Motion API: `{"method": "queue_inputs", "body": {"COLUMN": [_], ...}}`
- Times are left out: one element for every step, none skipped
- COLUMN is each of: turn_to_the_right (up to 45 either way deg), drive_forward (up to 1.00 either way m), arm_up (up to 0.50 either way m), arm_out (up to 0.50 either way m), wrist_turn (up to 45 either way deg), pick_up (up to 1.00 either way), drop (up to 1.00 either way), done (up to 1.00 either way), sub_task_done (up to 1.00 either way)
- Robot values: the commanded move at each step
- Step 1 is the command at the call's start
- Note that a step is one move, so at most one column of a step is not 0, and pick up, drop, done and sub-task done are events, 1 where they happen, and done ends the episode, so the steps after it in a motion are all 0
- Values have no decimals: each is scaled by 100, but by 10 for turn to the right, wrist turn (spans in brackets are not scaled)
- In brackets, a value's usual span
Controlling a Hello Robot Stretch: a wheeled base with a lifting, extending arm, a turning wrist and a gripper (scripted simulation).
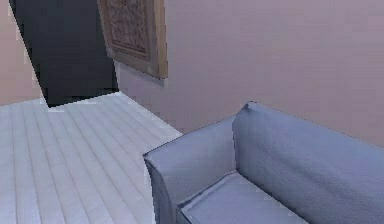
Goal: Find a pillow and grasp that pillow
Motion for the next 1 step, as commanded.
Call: {"method": "queue_inputs", "body": {"turn_to_the_right": [0], "drive_forward": [0], "arm_up": [0], "arm_out": [0], "wrist_turn": [450], "pick_up": [0], "drop": [0], "done": [0], "sub_task_done": [0]}}
